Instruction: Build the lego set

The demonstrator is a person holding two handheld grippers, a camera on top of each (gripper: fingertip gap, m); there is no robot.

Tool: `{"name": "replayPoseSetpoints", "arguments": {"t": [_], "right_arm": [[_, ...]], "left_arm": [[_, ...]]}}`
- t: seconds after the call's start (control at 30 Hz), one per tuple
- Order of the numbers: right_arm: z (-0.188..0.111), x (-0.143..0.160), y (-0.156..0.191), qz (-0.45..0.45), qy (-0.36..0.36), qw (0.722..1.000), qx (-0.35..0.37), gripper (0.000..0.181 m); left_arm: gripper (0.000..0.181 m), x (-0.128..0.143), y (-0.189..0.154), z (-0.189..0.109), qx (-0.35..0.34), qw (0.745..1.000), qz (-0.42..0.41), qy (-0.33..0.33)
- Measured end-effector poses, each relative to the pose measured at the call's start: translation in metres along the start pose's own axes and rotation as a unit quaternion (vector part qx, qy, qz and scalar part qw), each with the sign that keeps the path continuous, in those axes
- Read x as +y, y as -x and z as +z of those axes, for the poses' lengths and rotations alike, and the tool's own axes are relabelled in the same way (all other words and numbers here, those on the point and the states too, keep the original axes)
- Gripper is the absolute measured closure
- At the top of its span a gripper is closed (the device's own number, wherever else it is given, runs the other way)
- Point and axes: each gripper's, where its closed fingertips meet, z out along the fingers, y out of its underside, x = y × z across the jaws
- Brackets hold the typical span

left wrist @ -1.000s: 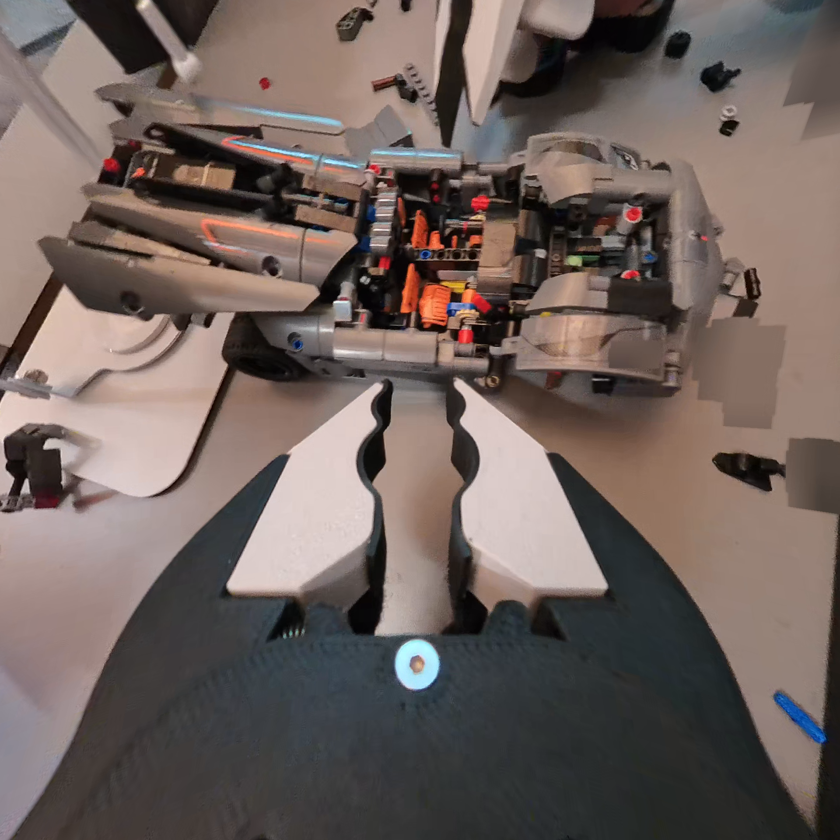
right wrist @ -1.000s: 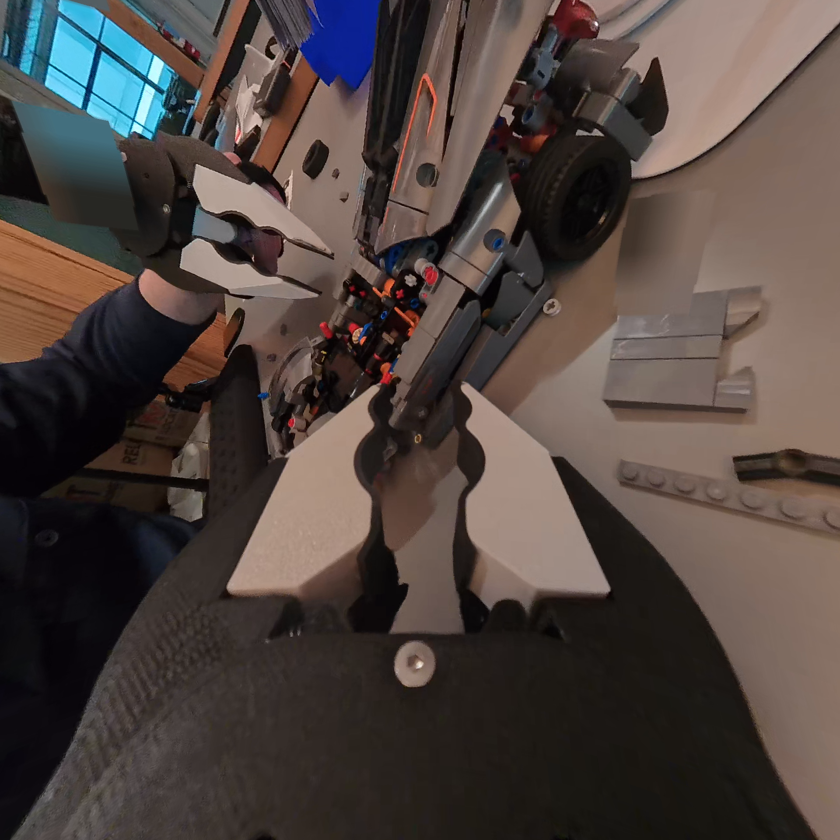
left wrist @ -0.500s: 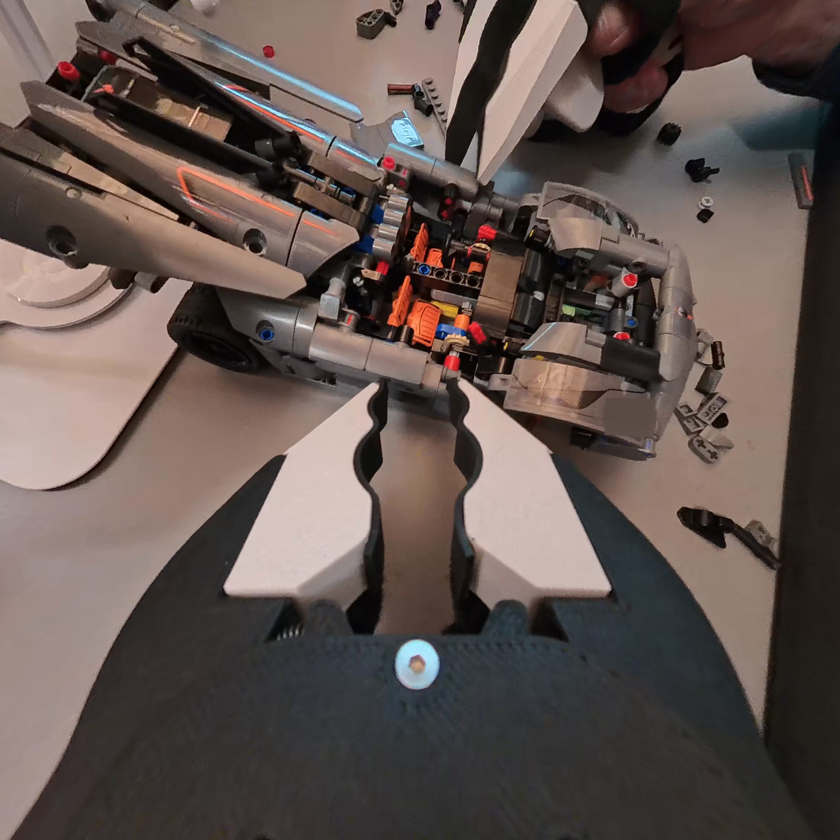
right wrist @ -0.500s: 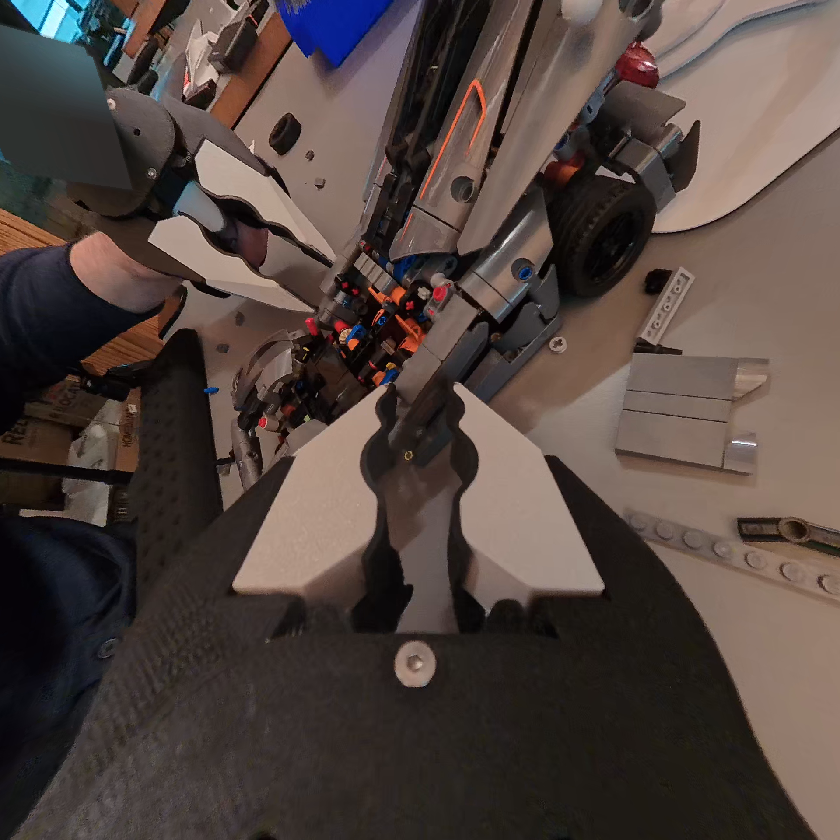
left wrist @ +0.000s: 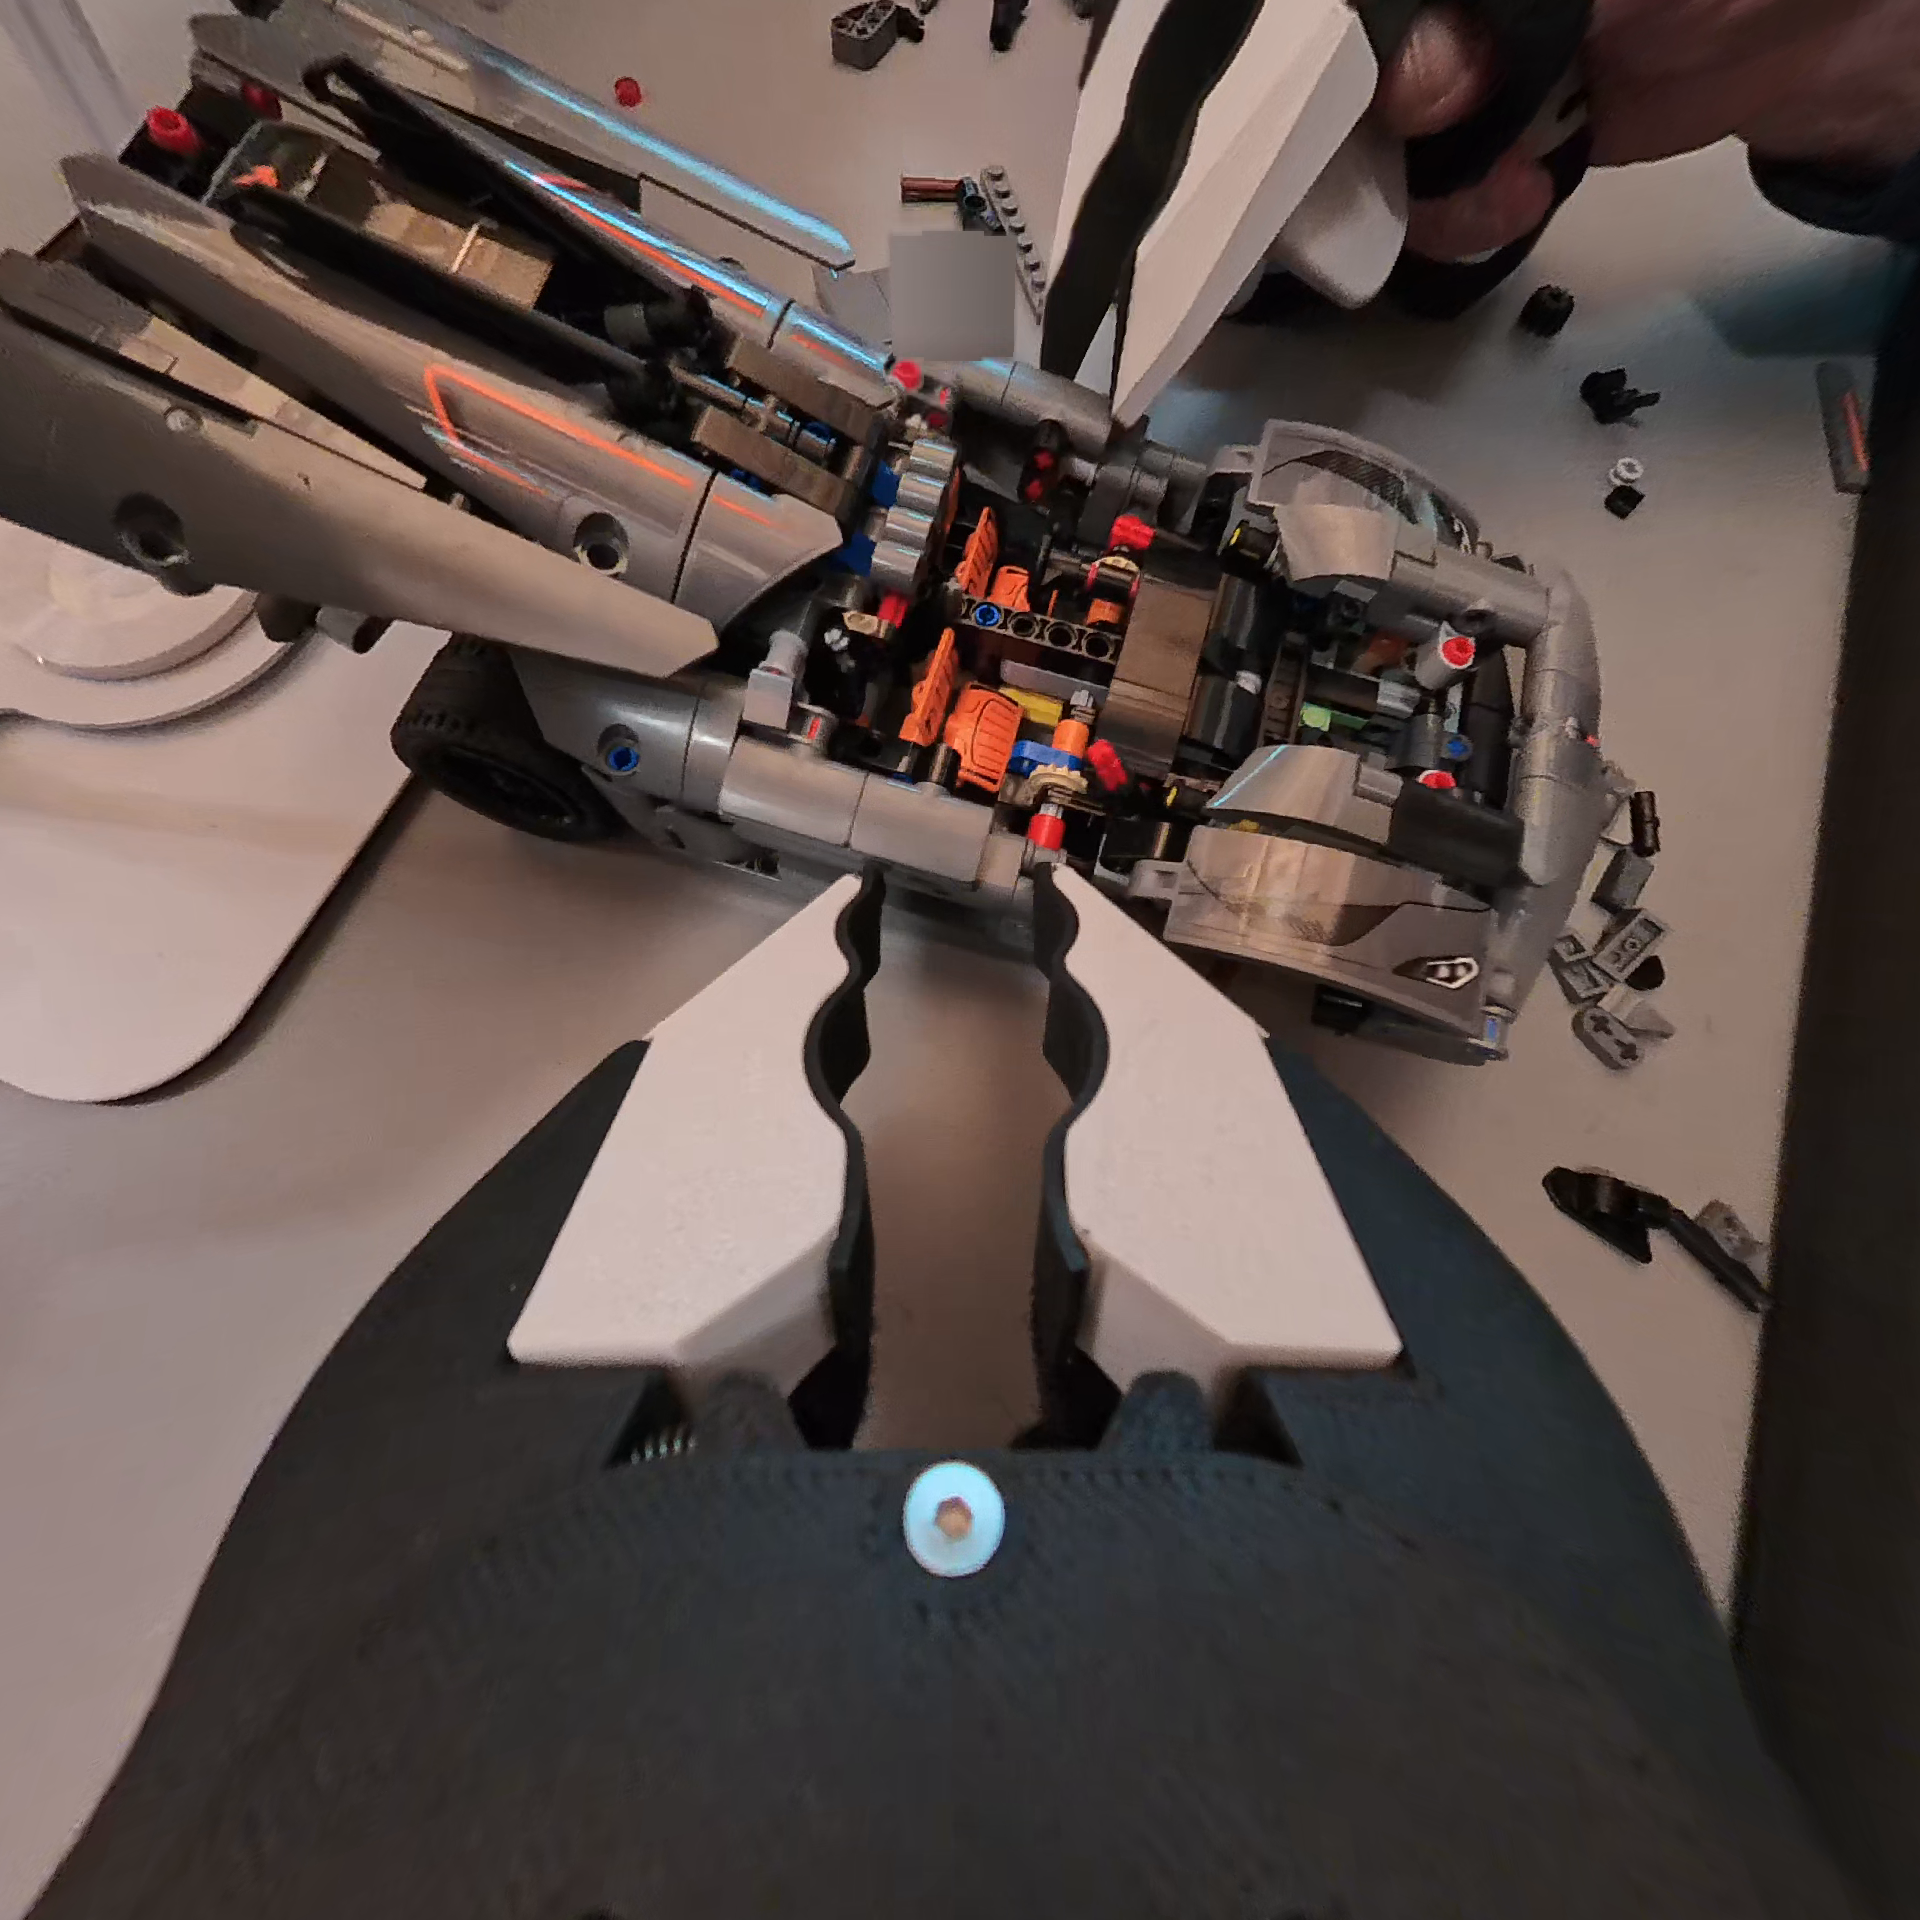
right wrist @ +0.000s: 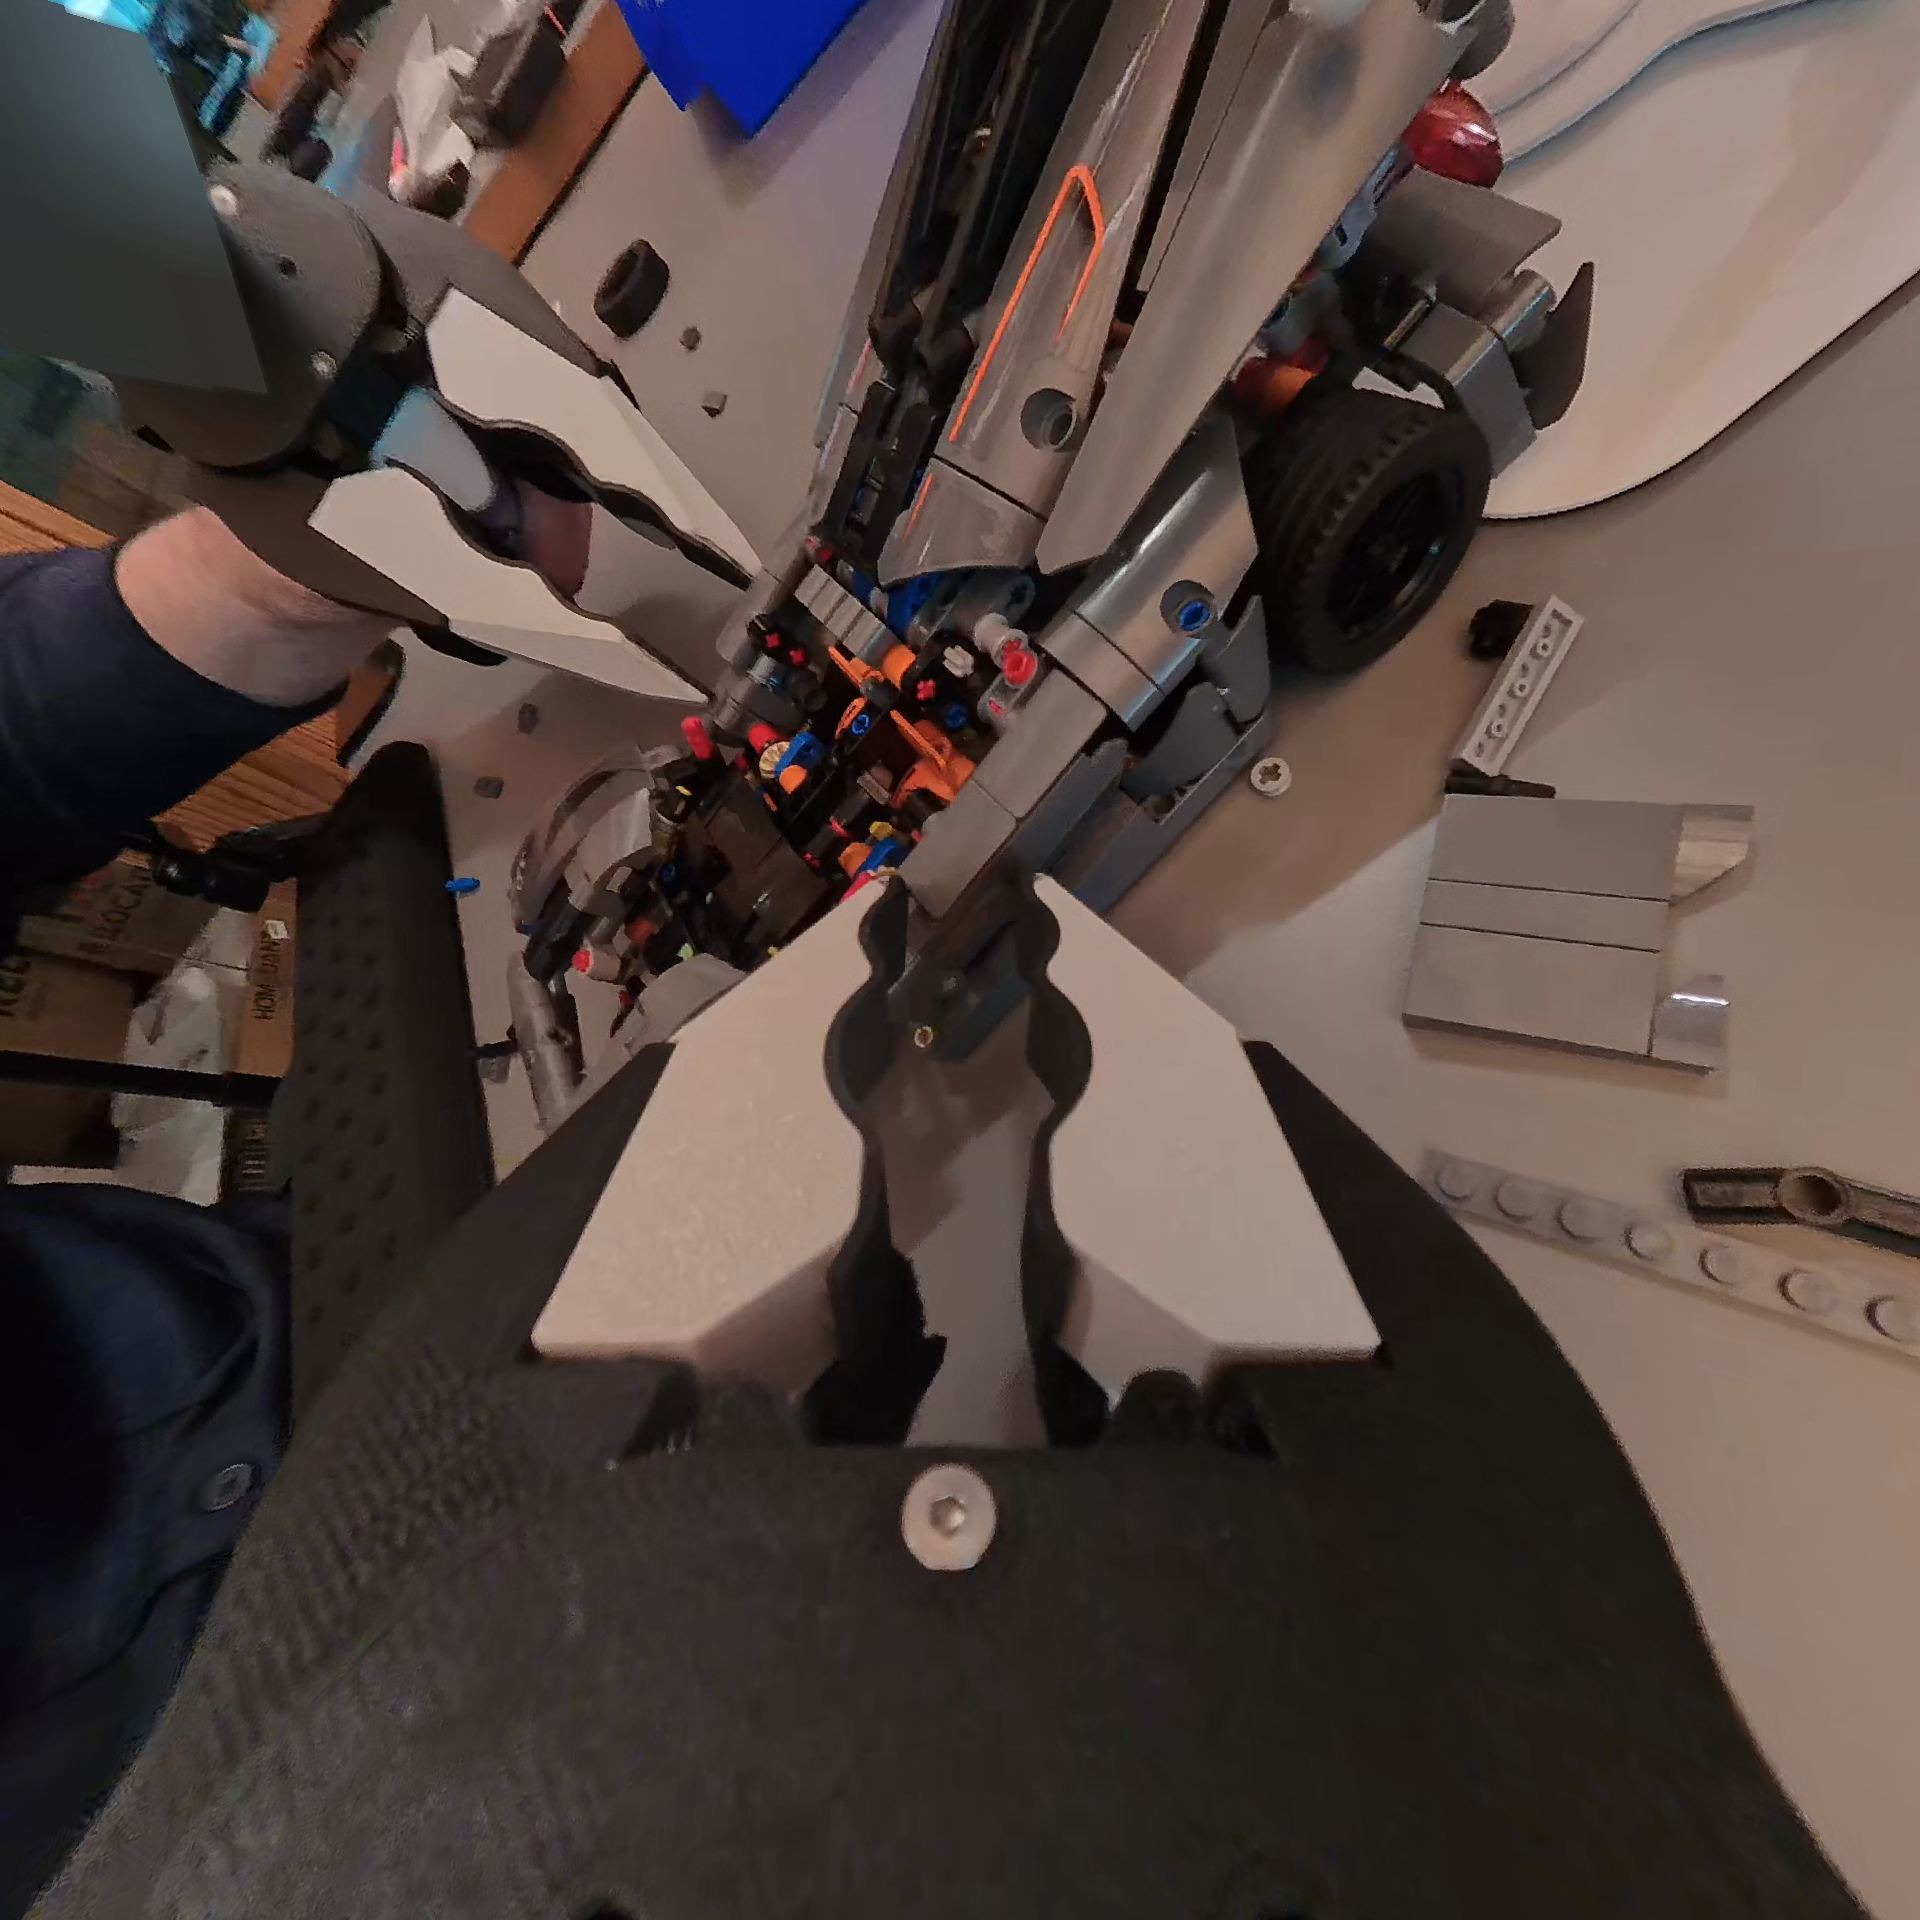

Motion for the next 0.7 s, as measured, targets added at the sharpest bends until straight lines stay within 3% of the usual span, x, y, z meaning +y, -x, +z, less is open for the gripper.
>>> {"name": "replayPoseSetpoints", "arguments": {"t": [0.7], "right_arm": [[-0.0007,0.0023,-0.0013,-0.018,0.009,1.000,0.014,0.162]], "left_arm": [[0.159,-0.0002,-0.0016,-0.0024,0.004,1.000,0.026,-0.010]]}}
